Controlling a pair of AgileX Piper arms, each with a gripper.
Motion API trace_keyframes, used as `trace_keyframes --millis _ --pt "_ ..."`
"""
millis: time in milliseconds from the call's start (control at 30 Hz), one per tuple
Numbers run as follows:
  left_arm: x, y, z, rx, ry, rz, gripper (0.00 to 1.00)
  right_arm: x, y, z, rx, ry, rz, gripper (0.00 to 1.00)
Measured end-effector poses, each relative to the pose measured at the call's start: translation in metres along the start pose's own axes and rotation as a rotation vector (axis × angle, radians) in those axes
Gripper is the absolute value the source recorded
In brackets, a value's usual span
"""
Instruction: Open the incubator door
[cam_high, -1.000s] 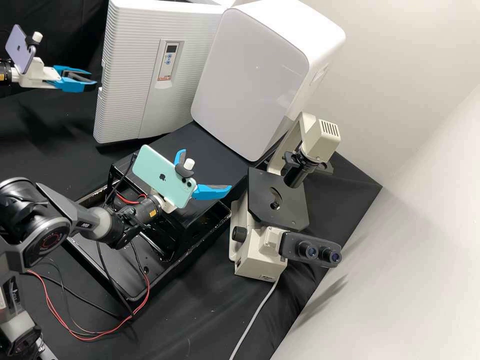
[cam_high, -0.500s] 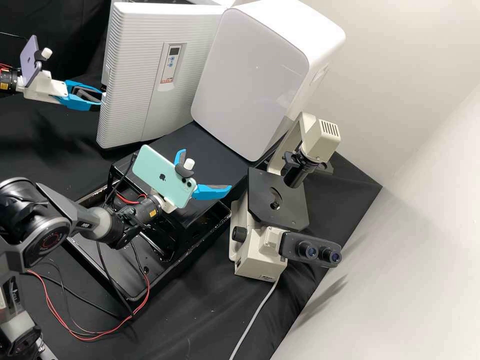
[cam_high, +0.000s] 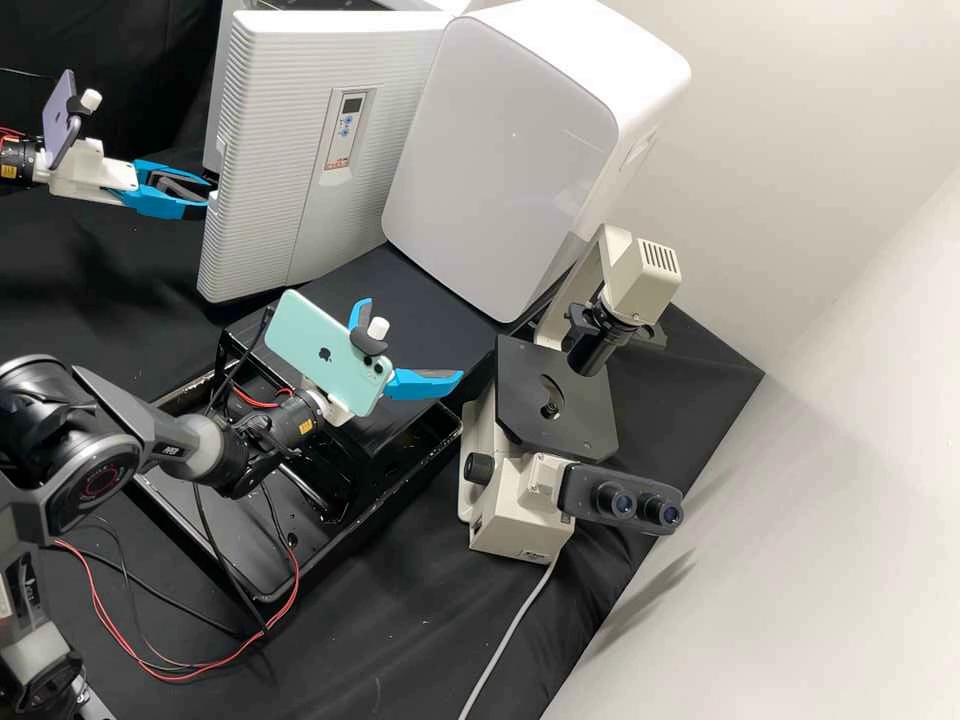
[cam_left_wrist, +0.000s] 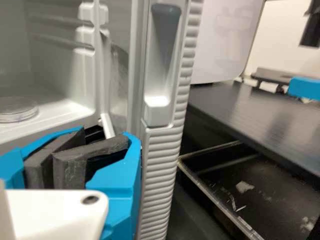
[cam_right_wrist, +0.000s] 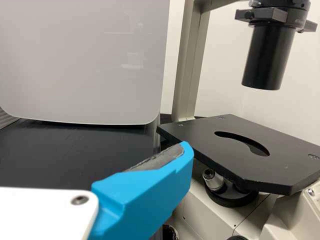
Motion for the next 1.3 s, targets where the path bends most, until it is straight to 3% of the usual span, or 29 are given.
trace_keyframes --millis 367,633,967,1300 --pt "0.007 -0.003 -0.003 0.0 -0.021 -0.018 0.0 0.0 0.0 0.0 0.0 0.0 0.0 1.0" --pt "0.017 0.01 -0.009 0.017 0.006 0.016 0.0 0.0 0.0 0.0 0.0 0.0 0.0 1.0" --pt "0.02 0.007 -0.014 0.003 0.032 0.004 0.0 0.0 0.0 0.0 0.0 0.0 0.0 1.0" --pt "0.035 0.01 -0.016 0.018 0.009 0.008 0.0 0.0 0.0 0.0 0.0 0.0 0.0 1.0"
